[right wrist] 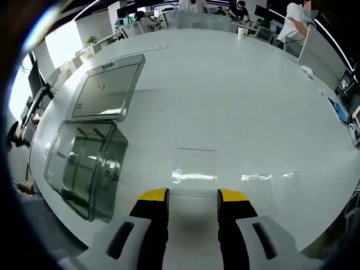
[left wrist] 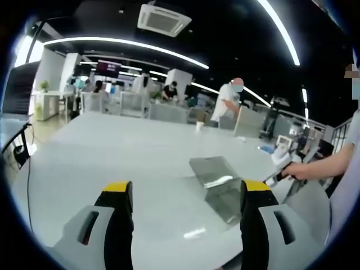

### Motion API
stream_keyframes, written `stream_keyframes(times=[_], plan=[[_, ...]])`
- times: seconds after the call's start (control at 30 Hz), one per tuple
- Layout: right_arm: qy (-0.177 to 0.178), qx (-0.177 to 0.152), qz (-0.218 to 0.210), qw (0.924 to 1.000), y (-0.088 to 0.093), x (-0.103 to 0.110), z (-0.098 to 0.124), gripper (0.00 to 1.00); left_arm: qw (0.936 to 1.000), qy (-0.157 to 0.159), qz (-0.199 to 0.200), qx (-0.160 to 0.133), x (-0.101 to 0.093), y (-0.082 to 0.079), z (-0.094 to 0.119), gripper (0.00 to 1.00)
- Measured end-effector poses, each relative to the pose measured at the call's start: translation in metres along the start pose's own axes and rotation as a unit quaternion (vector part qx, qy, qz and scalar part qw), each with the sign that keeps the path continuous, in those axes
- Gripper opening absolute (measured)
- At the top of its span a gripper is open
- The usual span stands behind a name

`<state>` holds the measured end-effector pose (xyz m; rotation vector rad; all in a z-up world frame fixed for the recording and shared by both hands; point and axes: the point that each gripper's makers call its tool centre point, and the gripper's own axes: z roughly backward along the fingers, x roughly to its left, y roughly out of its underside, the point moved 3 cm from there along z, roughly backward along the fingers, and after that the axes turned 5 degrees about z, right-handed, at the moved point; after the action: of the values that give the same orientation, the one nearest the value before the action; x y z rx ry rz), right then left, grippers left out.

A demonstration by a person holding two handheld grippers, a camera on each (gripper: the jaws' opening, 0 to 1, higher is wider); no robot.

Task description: Insert the divider into the dual guide fixture by aligning both edges with the guide slots and pushing it downward to the bottom, including one-sided entry, uneven engagement, binding, and posture correction.

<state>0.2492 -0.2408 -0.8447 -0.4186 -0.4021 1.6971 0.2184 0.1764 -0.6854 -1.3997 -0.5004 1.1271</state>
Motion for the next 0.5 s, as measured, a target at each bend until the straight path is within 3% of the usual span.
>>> stream_keyframes(times=[0.5], plan=[[-0.006, -0.007, -0.003, 0.9999, 0.0017, -0.0034, 0.001, 0.3, 1.0, 0.005, -0.001, 0.002, -0.0032, -0.0001, -0.0018, 0.76]])
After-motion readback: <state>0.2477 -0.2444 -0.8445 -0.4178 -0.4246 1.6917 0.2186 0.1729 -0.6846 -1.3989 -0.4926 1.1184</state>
